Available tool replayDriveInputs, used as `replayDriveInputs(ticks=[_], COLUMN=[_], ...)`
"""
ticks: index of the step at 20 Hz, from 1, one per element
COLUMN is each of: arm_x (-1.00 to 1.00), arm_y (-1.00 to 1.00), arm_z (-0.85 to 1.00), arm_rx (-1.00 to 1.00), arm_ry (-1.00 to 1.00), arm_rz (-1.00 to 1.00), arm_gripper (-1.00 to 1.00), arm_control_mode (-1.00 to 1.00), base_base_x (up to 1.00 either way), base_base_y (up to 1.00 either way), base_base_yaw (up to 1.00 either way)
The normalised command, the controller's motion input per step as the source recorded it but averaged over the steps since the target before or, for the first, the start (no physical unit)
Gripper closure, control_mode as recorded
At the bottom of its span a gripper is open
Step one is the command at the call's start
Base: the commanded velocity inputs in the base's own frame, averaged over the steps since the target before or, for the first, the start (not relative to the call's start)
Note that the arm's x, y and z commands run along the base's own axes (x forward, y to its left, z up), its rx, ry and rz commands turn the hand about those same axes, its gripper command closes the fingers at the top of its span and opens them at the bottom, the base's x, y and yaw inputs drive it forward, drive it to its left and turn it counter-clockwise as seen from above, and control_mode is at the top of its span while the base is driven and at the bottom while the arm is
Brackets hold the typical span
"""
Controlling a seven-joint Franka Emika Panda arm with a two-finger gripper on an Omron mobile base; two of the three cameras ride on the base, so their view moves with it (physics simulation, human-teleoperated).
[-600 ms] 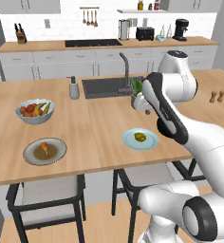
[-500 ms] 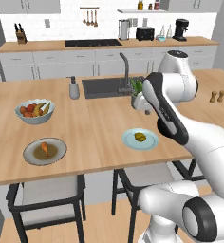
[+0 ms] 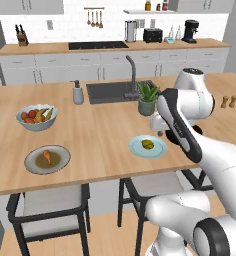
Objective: Pick the chicken drumstick and lemon from their plates and place them in the bowl. Then put the bowl in the fridge.
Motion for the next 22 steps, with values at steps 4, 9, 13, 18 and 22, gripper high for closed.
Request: replayDriveInputs(ticks=[4, 9, 13, 18, 22], arm_x=[1.0, 0.98, 0.71, 0.65, 0.67], arm_y=[-0.16, -0.08, -0.17, -0.09, 0.0], arm_z=[-0.73, -0.72, -0.5, -0.35, -0.35], arm_rx=[0.0, 0.0, 0.0, 0.0, 0.0], arm_ry=[0.17, 0.07, 0.03, 0.01, 0.0], arm_rz=[0.14, 0.13, 0.16, 0.15, 0.04], arm_gripper=[-1.0, -1.0, -1.0, -1.0, -1.0], arm_control_mode=[-1.0, -1.0, -1.0, -1.0, -1.0], base_base_x=[0.0, 0.0, 0.0, 0.0, 0.0], base_base_y=[0.0, 0.0, 0.0, 0.0, 0.0], base_base_yaw=[0.0, 0.0, 0.0, 0.0, 0.0])
